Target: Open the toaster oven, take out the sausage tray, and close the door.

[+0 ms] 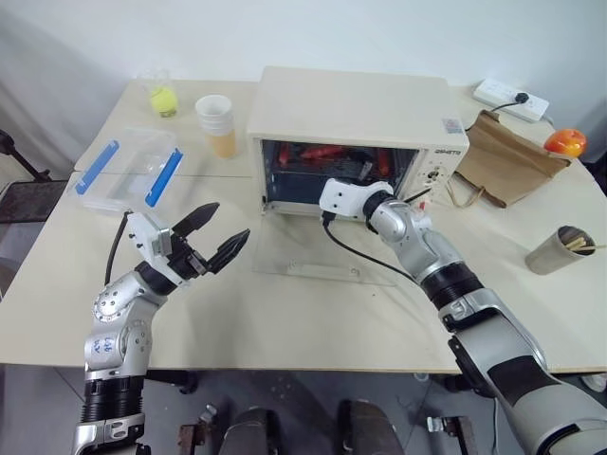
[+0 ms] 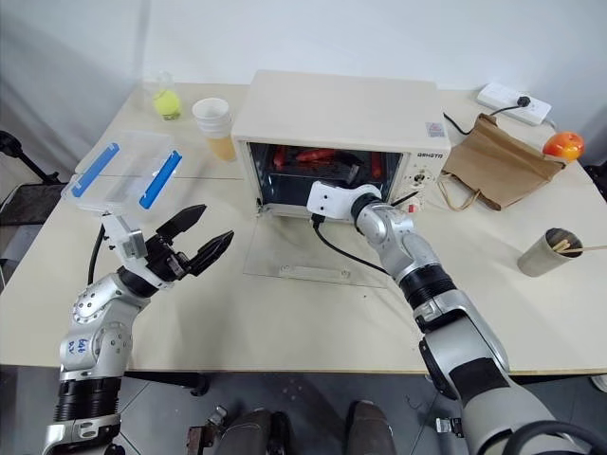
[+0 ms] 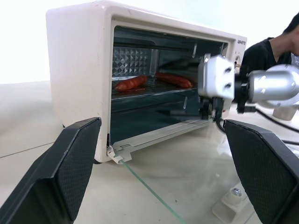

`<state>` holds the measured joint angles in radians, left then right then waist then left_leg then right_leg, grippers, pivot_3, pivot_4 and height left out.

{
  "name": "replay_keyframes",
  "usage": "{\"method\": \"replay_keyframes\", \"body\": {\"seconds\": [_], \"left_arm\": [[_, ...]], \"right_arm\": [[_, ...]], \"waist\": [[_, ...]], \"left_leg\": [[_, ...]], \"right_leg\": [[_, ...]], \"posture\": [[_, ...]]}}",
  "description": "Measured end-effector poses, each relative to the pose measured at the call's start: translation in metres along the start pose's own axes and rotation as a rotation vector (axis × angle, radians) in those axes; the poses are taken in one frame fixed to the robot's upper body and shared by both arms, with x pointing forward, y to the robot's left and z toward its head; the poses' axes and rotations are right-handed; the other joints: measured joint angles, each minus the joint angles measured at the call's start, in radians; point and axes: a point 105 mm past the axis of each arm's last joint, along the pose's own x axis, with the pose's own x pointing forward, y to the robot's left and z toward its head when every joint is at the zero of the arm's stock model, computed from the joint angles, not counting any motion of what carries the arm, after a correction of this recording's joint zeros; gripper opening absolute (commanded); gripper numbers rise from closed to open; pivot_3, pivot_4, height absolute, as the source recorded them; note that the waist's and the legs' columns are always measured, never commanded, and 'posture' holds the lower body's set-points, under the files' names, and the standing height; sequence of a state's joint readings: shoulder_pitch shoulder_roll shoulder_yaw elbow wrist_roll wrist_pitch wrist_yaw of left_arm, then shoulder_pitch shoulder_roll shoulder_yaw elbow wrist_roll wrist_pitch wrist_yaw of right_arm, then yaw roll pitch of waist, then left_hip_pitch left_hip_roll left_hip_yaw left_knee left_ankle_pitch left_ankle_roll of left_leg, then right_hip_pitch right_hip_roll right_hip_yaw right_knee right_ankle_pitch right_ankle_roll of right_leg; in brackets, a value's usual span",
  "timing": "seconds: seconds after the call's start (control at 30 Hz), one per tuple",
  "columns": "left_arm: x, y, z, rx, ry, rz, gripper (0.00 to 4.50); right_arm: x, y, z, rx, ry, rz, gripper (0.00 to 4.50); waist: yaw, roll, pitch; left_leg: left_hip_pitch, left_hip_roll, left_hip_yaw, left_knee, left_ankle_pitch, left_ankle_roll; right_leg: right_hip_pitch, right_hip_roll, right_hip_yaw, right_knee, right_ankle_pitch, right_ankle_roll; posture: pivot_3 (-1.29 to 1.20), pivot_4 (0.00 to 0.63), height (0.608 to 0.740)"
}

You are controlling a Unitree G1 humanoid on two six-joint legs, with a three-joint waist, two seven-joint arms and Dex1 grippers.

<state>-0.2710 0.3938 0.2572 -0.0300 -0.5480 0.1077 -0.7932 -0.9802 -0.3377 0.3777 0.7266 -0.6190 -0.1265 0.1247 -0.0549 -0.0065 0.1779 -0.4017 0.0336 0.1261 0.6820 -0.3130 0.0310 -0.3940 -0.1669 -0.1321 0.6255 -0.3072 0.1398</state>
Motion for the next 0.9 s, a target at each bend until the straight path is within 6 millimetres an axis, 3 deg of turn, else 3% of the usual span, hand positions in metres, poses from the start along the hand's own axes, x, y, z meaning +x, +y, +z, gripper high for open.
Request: {"method": "replay_keyframes", "body": {"seconds": [0.37,0.6,0.9], "left_arm": [[0.008,-0.001,0.007,0.012,-0.018,-0.027,4.50],[0.025,-0.009,0.011,-0.002,-0.022,-0.115,4.50],[0.052,0.000,0.017,-0.020,-0.042,-0.170,4.50]], "right_arm": [[0.003,-0.003,0.004,-0.057,-0.007,-0.007,0.03],[0.002,-0.005,0.006,-0.093,-0.035,0.015,0.03],[-0.007,-0.003,0.015,-0.116,-0.089,0.052,0.03]], "waist": [[-0.002,0.000,0.000],[-0.002,0.000,0.000],[-0.007,0.000,0.000]], "left_leg": [[0.000,0.000,0.000,0.000,0.000,0.000],[-0.001,0.000,0.000,-0.001,0.000,0.000],[-0.002,-0.002,0.001,-0.002,0.000,-0.001]], "right_leg": [[0.000,0.001,0.000,0.000,0.000,0.000],[-0.001,0.001,0.000,0.000,0.000,0.000],[-0.003,0.002,0.000,-0.001,0.000,0.000]], "posture": [[0.00,0.150,0.740],[0.00,0.150,0.740],[0.00,0.150,0.740]]}}
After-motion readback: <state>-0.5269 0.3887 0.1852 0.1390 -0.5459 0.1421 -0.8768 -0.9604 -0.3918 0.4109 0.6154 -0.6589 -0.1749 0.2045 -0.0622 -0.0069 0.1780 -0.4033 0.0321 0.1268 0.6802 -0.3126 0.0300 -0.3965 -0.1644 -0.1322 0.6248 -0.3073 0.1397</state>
